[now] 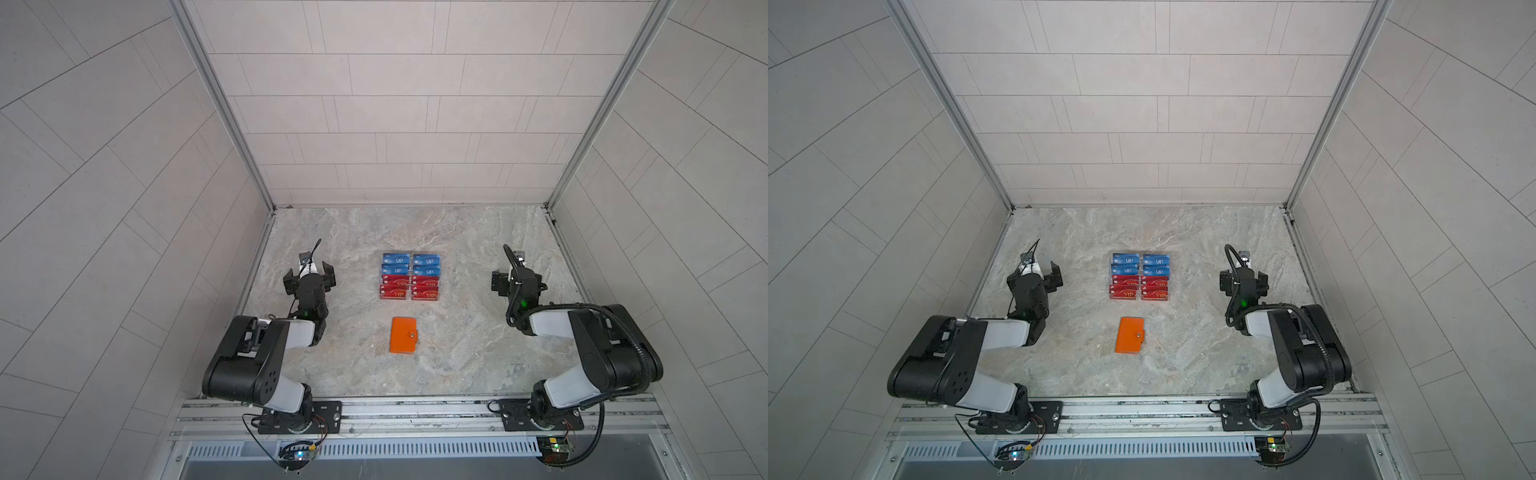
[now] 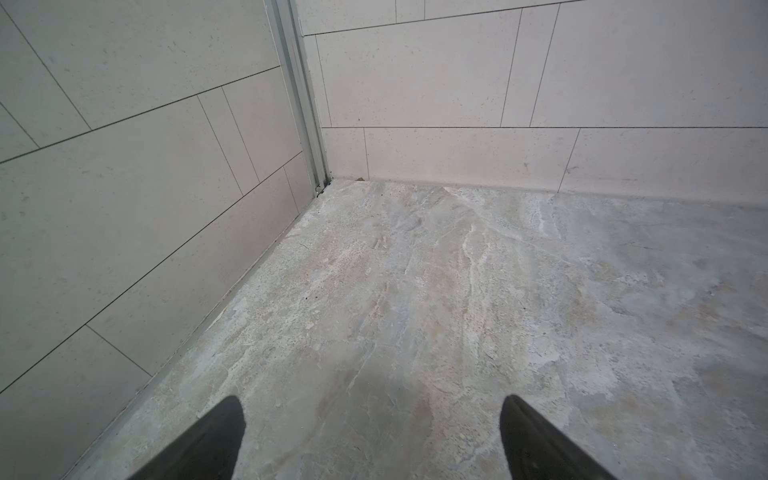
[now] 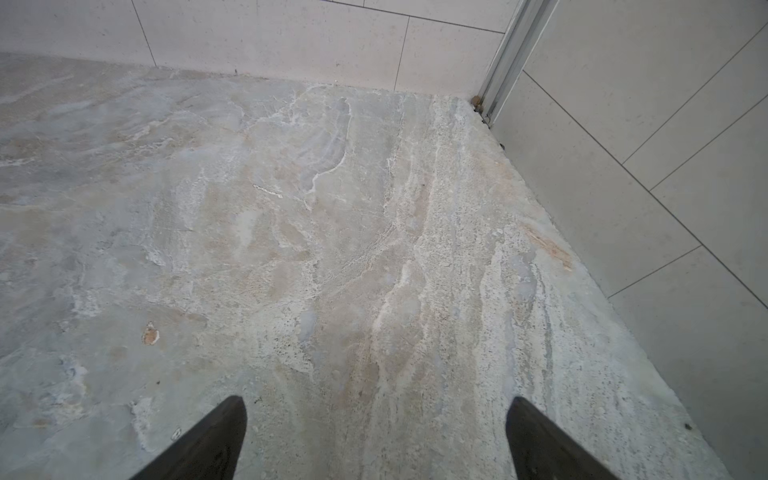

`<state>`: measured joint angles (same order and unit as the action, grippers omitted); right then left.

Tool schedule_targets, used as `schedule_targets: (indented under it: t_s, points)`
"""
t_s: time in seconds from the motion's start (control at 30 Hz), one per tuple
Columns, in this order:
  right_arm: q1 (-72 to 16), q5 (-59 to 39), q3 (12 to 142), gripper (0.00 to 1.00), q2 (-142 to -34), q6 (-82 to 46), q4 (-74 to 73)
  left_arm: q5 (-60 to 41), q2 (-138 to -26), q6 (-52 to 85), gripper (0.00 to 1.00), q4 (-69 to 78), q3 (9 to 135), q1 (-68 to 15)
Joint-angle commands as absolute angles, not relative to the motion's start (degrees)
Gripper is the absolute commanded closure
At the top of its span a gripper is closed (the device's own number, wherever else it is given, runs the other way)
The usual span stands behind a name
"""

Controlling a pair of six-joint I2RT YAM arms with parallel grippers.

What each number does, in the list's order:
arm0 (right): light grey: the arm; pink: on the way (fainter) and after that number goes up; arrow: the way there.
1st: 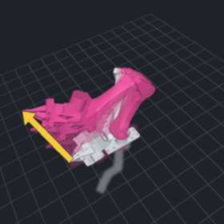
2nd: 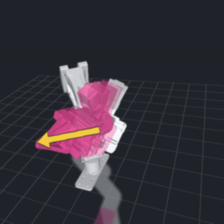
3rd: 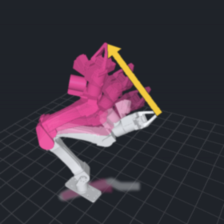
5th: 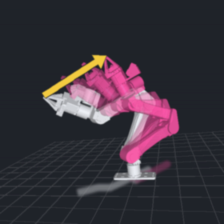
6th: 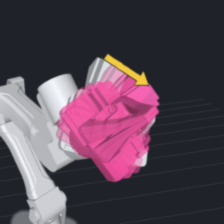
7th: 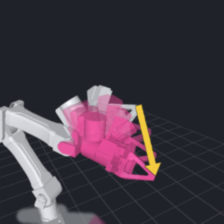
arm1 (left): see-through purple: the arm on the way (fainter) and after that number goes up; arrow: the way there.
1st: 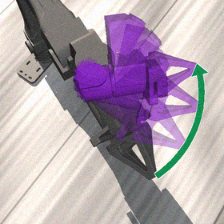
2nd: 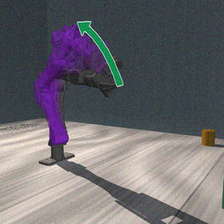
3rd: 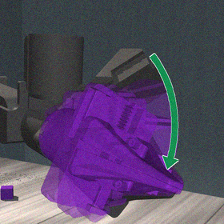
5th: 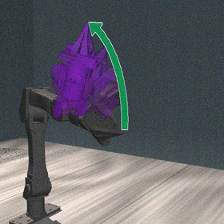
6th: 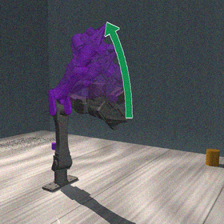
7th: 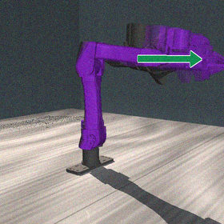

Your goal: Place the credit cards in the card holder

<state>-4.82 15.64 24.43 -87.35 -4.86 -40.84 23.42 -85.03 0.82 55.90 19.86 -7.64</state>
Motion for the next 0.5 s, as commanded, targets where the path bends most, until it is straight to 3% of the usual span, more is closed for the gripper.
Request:
schedule_targets:
  t_s: [0.0, 0.47]
  points:
    - [-4.66, 15.85, 25.4, 0.0, -87.11, -4.13, -40.87, 23.61, -84.2, 1.05, 0.0, 57.13, 19.35, -7.62]
    - [-4.65, 15.82, 25.42, 0.0, -87.14, -4.17, -40.85, 23.64, -84.15, 1.03, 0.0, 57.12, 19.34, -7.65]
